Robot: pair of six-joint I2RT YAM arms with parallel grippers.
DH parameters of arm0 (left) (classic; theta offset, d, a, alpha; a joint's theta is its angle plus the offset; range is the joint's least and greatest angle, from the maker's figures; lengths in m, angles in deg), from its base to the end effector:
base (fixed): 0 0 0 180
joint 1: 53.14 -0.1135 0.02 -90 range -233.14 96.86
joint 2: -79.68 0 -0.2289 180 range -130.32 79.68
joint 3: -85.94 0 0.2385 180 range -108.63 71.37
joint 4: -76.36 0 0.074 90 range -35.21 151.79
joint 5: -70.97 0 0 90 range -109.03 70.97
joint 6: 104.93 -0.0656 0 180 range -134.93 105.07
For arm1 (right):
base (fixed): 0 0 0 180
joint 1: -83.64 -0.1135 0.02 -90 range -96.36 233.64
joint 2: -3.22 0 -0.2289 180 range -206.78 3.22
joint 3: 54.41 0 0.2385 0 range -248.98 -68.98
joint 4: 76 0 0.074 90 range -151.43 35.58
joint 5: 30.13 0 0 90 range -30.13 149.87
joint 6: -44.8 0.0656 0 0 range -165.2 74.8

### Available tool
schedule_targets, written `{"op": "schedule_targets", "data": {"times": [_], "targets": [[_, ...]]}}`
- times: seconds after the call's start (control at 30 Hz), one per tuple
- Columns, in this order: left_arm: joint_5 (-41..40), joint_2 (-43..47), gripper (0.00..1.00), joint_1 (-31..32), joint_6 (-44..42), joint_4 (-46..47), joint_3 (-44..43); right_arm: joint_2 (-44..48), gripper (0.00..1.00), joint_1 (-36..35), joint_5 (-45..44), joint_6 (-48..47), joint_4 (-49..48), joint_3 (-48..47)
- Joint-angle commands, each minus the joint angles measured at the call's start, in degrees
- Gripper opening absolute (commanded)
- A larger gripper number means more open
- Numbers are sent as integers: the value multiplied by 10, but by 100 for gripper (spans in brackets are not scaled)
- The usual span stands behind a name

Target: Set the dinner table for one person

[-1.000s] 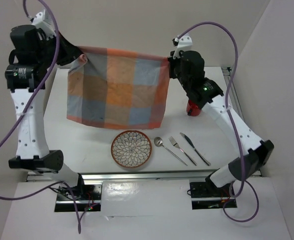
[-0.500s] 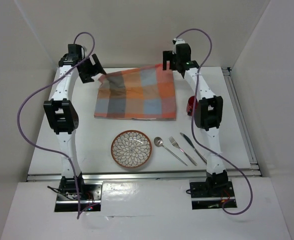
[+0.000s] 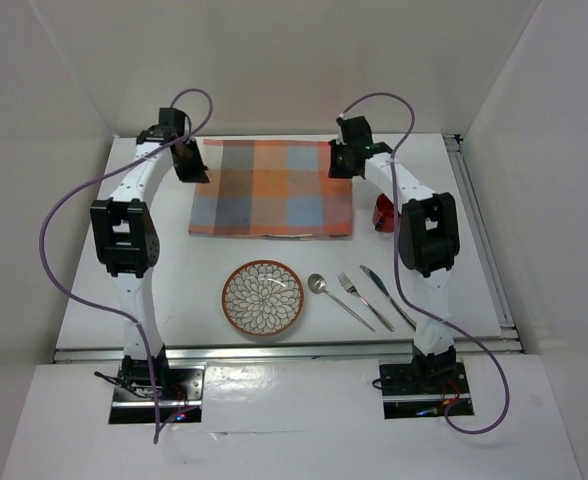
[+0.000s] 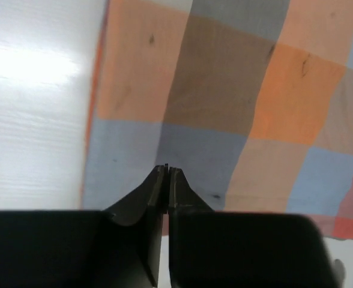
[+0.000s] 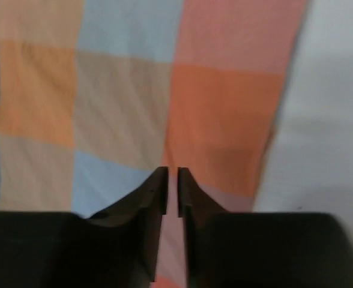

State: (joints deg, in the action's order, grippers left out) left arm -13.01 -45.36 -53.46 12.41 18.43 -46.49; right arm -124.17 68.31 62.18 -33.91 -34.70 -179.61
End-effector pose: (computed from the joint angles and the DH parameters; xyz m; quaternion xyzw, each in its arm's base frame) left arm 0.4765 -0.0042 0.2241 -0.2075 0.9170 -0.1268 0.3162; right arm 0.4801 0.1344 0.1902 -0.0403 0.9177 0.1089 0.3799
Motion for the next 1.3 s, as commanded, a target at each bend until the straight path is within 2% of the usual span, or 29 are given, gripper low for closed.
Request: {"op": "schedule_targets", "data": {"times": [0.0,0.03,0.1,0.2,0.47,0.7,0.87,1.1,1.27], "targets": [[-12,6,7,8,-6,5,47,44,16,-20,9,47,-2,50],[-12,6,2,8,-6,5,47,44,11,-20,19,56,-2,59],[-7,-13,0,8,-1,5,61,44,3,-20,37,80,-2,83],[-7,-18,0,8,13,12,90,32,1,-20,43,99,-2,106],[-1,-12,0,14,24,33,200,21,0,-25,16,117,4,179],[13,58,0,24,54,60,347,101,0,-30,-13,127,-17,316],[-10,123,0,43,60,65,421,162,0,-36,-41,132,-22,399],[-31,196,0,67,65,65,497,228,0,-46,-69,138,-28,465],[-45,216,0,88,76,65,524,250,0,-58,-69,143,-28,479]]}}
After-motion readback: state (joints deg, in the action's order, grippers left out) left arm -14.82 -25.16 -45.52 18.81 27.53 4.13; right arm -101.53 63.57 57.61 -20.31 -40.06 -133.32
